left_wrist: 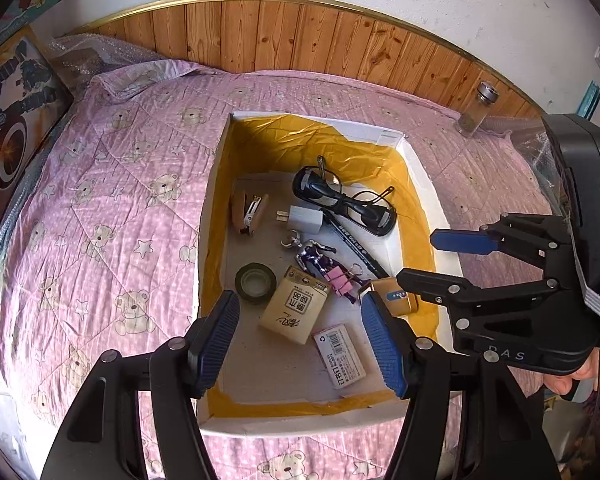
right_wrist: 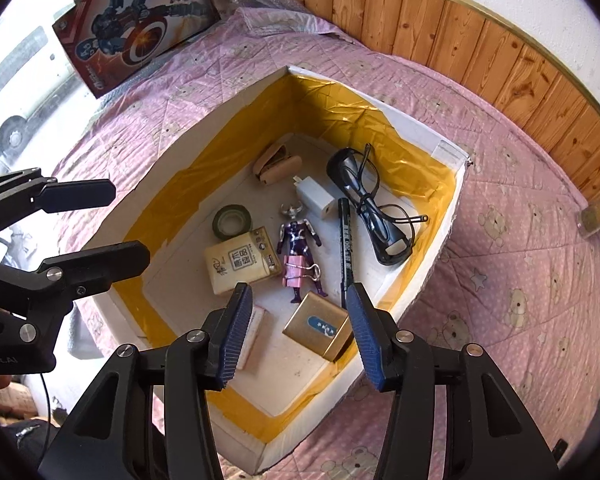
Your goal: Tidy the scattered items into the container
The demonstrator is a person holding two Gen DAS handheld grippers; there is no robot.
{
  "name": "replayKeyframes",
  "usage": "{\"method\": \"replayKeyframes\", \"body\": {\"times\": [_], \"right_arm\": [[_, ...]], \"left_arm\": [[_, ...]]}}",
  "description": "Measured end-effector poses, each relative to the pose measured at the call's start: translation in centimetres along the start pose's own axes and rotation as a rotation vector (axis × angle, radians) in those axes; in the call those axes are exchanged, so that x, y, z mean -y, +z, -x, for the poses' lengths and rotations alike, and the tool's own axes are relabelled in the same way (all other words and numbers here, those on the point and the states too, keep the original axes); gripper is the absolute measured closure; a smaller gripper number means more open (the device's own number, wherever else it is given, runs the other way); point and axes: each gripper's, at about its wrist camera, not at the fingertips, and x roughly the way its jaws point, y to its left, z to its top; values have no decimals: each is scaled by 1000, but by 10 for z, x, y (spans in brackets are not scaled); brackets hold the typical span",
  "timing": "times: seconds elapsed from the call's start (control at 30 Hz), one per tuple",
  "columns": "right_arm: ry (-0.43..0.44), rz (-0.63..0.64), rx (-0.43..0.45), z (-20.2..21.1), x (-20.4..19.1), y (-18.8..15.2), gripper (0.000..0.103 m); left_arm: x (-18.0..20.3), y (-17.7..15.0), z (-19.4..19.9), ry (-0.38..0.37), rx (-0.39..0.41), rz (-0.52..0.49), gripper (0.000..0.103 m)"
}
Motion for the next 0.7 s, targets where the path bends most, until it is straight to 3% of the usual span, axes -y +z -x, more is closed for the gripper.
{"method": "replayKeyframes", "body": {"times": [0.43, 0.7], "right_arm": [[-80, 17, 33, 32, -22, -41, 49], [-94, -48, 85, 55, -22, -62, 49]], "left_arm": [[23, -32, 33, -2, 33, -19, 38], [40, -51, 53, -1, 65, -41, 38]]}}
